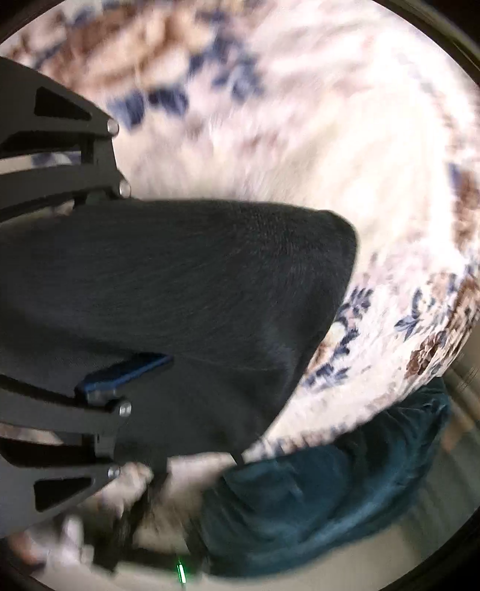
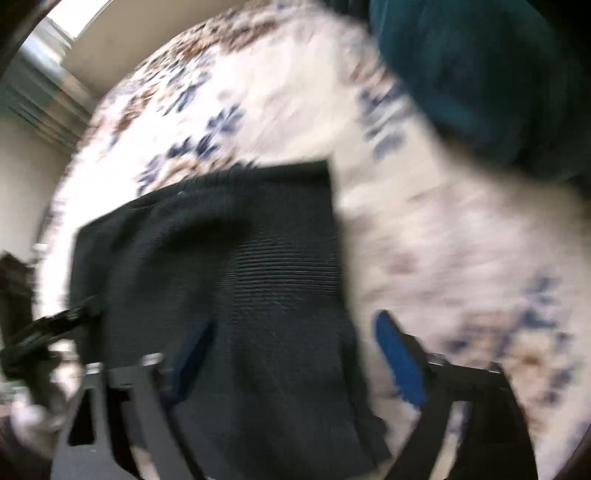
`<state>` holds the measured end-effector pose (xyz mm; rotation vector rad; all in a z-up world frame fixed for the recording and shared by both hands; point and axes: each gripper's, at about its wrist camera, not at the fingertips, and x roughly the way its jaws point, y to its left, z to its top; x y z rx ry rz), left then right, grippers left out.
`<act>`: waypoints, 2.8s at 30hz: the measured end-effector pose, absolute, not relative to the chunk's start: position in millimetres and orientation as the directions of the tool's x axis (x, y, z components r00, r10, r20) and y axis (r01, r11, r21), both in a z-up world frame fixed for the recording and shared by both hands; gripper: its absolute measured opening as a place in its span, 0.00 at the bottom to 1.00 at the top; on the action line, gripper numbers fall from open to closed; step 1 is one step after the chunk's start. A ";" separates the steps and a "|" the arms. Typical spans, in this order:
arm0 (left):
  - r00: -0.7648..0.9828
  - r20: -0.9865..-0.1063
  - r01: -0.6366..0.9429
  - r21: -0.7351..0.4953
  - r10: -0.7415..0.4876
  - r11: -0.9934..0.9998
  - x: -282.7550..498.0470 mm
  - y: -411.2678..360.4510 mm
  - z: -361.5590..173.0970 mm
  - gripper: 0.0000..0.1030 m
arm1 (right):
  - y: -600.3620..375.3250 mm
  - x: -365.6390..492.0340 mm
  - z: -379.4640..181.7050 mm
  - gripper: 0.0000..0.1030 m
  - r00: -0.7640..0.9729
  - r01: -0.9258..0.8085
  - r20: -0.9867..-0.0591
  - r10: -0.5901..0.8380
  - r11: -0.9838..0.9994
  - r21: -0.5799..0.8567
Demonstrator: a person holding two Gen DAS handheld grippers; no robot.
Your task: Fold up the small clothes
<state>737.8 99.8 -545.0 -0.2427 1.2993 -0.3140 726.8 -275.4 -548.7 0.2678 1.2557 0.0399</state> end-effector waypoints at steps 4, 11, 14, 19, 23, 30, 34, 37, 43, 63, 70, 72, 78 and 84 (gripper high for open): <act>0.326 -0.938 0.120 -0.083 -0.119 0.989 708.3 75.0 -514.6 0.82 | -265.4 692.4 -513.1 1.00 0.375 0.137 -0.925 -0.057 0.991 -0.006; 0.409 -0.912 0.103 0.019 -0.025 0.994 647.9 56.7 -455.9 0.82 | -254.4 624.5 -457.6 1.00 0.433 0.185 -0.891 -0.134 0.981 -0.057; 0.413 -0.910 0.094 0.012 -0.028 0.995 621.7 50.8 -423.4 0.82 | -247.7 594.7 -421.2 1.00 0.461 0.173 -0.877 -0.134 0.983 -0.059; 0.466 -0.884 0.076 -0.002 -0.037 0.997 573.5 34.5 -357.9 0.82 | -246.5 543.6 -357.0 1.00 0.495 0.164 -0.861 -0.120 0.985 -0.042; 0.524 -0.851 0.079 0.011 -0.032 0.997 531.4 21.8 -303.6 0.82 | -243.7 502.3 -302.3 1.00 0.538 0.145 -0.837 -0.104 0.989 -0.029; 0.581 -0.814 0.056 0.028 -0.010 0.998 459.6 15.9 -223.3 0.82 | -243.0 412.9 -191.8 1.00 0.628 0.143 -0.772 -0.097 0.990 -0.008; 0.612 -0.791 0.039 0.037 0.005 0.999 413.4 16.8 -171.8 0.82 | -239.8 359.2 -135.2 1.00 0.656 0.133 -0.750 -0.082 0.991 0.008; 0.624 -0.781 0.034 0.050 0.017 0.998 386.5 17.9 -142.0 0.82 | -235.8 323.0 -97.5 1.00 0.677 0.118 -0.732 -0.071 0.993 0.012; 0.664 -0.747 0.036 0.055 0.017 0.998 332.5 23.0 -83.7 0.82 | -224.4 250.6 -30.3 1.00 0.699 0.103 -0.713 -0.050 0.994 0.030; 0.685 -0.728 0.030 0.065 0.027 0.997 274.4 40.3 -59.8 0.96 | -204.7 168.0 39.2 1.00 0.732 0.066 -0.680 -0.039 0.998 0.014; 0.694 -0.719 0.014 0.068 0.039 0.998 268.8 40.3 -57.8 0.96 | -203.9 169.8 38.4 1.00 0.732 0.052 -0.681 -0.017 0.998 0.031; 0.698 -0.715 0.012 0.071 0.042 0.997 267.3 39.6 -56.5 0.96 | -204.3 170.1 37.6 1.00 0.729 0.050 -0.685 -0.012 0.998 0.035; 0.706 -0.707 0.006 0.069 0.045 0.998 263.9 38.6 -54.1 0.96 | -204.0 169.5 36.1 1.00 0.729 0.046 -0.685 -0.005 0.998 0.042; 0.706 -0.707 0.010 0.076 0.046 0.997 263.3 38.8 -51.0 0.96 | -201.6 169.2 35.3 1.00 0.725 0.047 -0.689 -0.001 0.998 0.048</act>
